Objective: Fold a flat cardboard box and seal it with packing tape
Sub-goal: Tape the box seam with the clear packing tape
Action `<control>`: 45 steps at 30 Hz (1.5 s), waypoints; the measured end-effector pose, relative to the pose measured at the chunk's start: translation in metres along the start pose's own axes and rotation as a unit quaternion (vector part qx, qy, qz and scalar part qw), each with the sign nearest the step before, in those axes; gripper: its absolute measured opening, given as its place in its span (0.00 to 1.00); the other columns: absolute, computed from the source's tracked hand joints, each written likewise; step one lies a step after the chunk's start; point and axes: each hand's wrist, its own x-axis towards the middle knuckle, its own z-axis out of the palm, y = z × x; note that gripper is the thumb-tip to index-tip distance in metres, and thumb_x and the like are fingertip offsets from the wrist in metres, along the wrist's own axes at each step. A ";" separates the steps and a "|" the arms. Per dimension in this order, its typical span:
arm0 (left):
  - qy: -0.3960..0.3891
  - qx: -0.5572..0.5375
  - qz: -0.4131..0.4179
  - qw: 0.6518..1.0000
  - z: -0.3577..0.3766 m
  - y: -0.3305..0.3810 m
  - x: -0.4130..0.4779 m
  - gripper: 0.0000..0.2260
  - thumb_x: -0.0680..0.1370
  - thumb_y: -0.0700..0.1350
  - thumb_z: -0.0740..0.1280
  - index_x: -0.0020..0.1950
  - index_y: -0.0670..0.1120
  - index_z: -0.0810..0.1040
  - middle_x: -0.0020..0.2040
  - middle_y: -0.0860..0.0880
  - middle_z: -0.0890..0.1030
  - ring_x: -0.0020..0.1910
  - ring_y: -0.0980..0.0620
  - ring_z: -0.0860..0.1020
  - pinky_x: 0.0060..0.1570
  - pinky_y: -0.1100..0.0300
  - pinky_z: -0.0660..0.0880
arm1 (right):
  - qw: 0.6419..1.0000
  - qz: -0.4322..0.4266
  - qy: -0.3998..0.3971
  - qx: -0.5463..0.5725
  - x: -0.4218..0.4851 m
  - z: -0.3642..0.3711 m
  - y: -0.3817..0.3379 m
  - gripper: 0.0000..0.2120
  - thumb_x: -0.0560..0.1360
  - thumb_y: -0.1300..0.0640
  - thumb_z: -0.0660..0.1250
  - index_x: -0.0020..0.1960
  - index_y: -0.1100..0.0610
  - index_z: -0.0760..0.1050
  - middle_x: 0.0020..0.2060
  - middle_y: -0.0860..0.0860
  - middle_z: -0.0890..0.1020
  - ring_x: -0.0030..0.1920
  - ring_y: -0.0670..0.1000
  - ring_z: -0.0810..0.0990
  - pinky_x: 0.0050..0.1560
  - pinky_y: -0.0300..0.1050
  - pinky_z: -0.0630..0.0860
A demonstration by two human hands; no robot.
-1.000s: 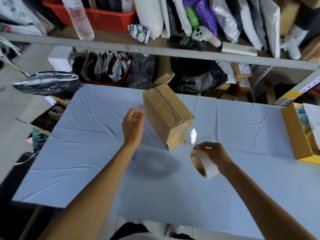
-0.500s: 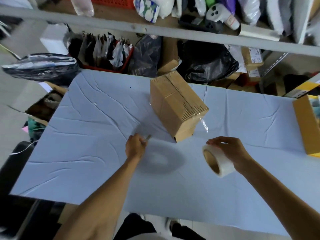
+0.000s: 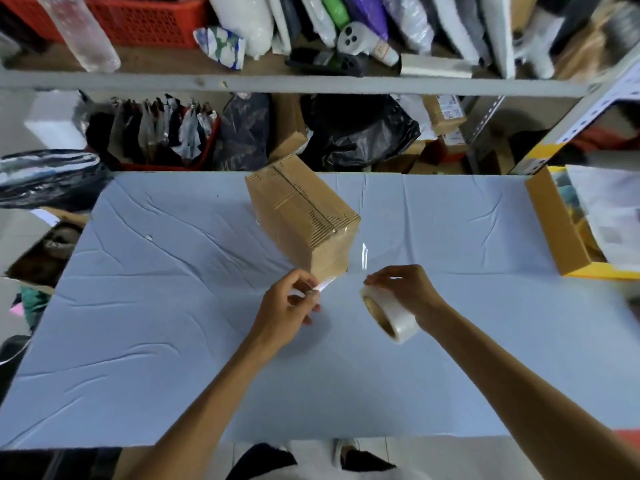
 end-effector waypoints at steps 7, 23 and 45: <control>0.082 0.093 0.041 0.991 0.013 0.034 0.014 0.04 0.74 0.44 0.71 0.39 0.47 0.79 0.30 0.58 0.77 0.28 0.62 0.74 0.32 0.69 0.68 | 1.000 -0.013 -0.010 0.016 0.000 -0.001 -0.003 0.05 0.70 0.57 0.73 0.36 0.51 0.85 0.29 0.39 0.83 0.27 0.35 0.78 0.30 0.30 0.69; 0.065 0.253 0.207 0.943 0.026 0.065 0.049 0.08 0.76 0.37 0.68 0.38 0.40 0.72 0.61 0.43 0.75 0.73 0.48 0.62 0.66 0.65 0.61 | 0.999 -0.015 -0.010 0.028 0.001 -0.009 0.001 0.03 0.68 0.53 0.75 0.36 0.51 0.85 0.32 0.43 0.83 0.35 0.44 0.77 0.37 0.37 0.70; -0.018 0.320 0.131 0.938 0.028 0.064 0.067 0.13 0.73 0.36 0.71 0.31 0.41 0.72 0.72 0.45 0.68 0.77 0.43 0.51 0.73 0.44 0.54 | 0.999 -0.028 -0.036 0.009 0.004 -0.017 0.003 0.03 0.68 0.52 0.74 0.37 0.50 0.85 0.34 0.44 0.84 0.39 0.46 0.79 0.39 0.38 0.70</control>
